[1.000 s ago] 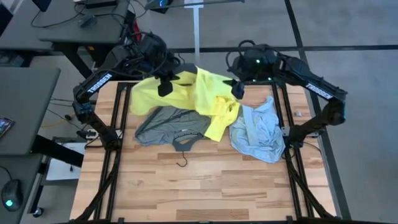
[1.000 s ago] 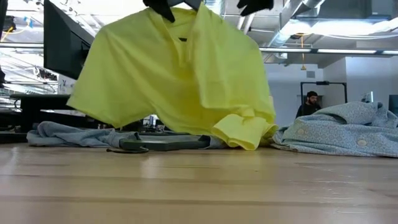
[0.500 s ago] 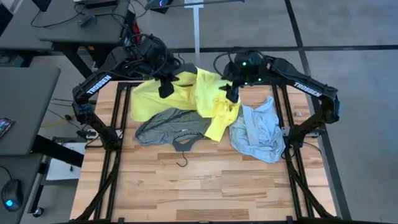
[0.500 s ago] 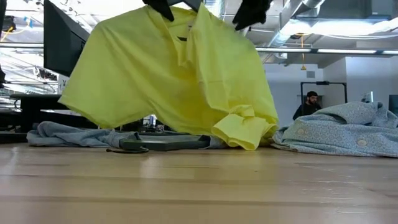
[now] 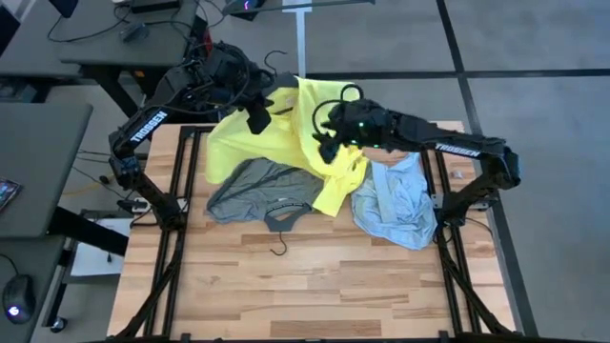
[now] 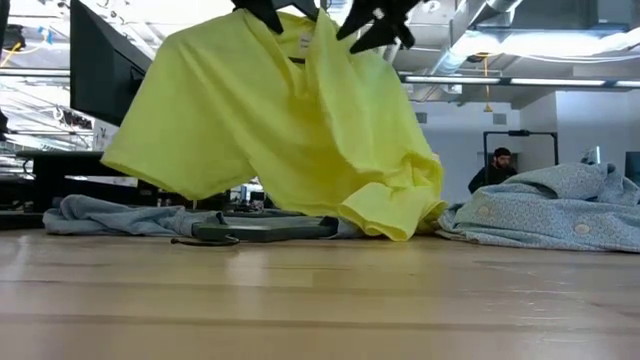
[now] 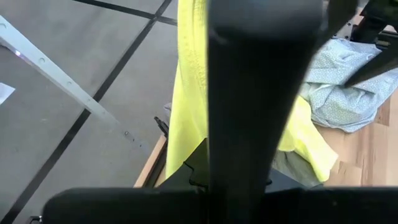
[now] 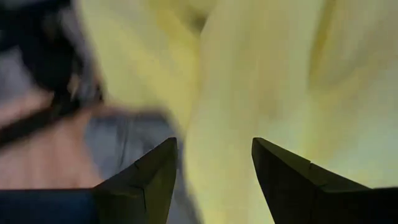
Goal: Hang clothes
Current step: Hang the yellow shirt on the bottom black hanger
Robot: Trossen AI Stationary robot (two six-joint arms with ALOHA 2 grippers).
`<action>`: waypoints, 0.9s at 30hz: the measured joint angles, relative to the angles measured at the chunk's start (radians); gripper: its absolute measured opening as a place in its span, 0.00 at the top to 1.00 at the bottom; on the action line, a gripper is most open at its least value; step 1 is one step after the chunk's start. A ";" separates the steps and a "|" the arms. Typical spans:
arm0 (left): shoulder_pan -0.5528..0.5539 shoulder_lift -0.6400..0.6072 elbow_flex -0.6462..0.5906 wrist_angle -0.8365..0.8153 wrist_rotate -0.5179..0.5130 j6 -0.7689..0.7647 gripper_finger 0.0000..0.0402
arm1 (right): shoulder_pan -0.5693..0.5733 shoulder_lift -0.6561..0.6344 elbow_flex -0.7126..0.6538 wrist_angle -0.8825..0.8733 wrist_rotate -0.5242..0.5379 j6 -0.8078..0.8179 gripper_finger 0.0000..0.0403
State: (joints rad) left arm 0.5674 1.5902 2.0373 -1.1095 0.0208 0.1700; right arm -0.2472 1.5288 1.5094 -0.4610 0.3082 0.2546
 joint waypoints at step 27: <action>-0.005 -0.001 -0.001 -0.048 0.020 0.025 0.97 | 0.062 0.254 0.004 0.248 0.417 -0.138 0.87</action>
State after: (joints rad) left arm 0.5625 1.5890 2.0361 -1.1575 0.0410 0.1945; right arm -0.1856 1.7830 1.5139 -0.2135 0.7254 0.1170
